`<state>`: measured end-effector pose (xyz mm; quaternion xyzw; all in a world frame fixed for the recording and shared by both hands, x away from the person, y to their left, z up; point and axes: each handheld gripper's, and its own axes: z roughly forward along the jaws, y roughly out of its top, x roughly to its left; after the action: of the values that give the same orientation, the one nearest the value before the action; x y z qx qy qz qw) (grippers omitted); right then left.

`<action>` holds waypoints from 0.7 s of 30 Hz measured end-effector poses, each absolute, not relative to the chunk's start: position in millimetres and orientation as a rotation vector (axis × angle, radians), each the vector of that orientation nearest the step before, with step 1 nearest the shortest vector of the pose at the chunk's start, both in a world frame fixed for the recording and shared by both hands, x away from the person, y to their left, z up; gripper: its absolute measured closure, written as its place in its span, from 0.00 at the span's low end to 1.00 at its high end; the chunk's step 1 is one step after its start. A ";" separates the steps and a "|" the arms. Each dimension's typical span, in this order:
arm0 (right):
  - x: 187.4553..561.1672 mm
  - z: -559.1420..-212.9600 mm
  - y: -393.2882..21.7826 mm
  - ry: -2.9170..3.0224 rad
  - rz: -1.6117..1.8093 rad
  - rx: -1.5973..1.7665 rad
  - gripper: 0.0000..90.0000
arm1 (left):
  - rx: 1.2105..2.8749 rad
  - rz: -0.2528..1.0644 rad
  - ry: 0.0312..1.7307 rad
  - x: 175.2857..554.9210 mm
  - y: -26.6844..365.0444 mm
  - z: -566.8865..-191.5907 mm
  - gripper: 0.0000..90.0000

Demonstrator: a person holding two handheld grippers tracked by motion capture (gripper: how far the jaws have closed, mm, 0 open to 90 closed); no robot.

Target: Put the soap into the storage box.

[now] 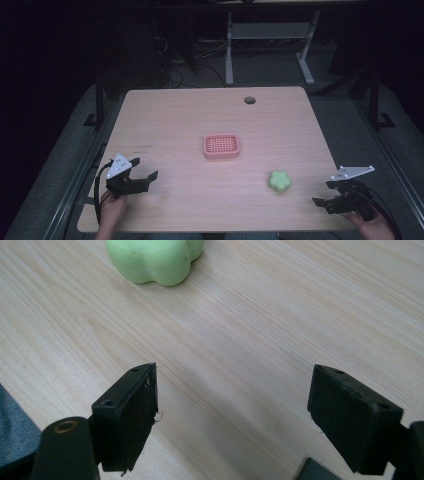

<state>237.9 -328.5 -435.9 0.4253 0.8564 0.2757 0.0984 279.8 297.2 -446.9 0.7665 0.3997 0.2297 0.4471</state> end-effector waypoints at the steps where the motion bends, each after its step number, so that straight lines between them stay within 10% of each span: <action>1: 237.9 -435.8 -328.0 2.536 0.816 1.256 0.22 | 1.896 0.567 0.991 279.8 297.2 -447.0 0.16; 21: 243.8 -424.0 -311.4 2.566 0.802 1.185 0.22 | 1.893 0.573 0.990 277.2 297.6 -446.2 0.16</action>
<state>243.8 -311.4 -424.0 0.4011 0.8689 0.2716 0.1017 277.2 297.6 -446.2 0.7650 0.4000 0.2316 0.4485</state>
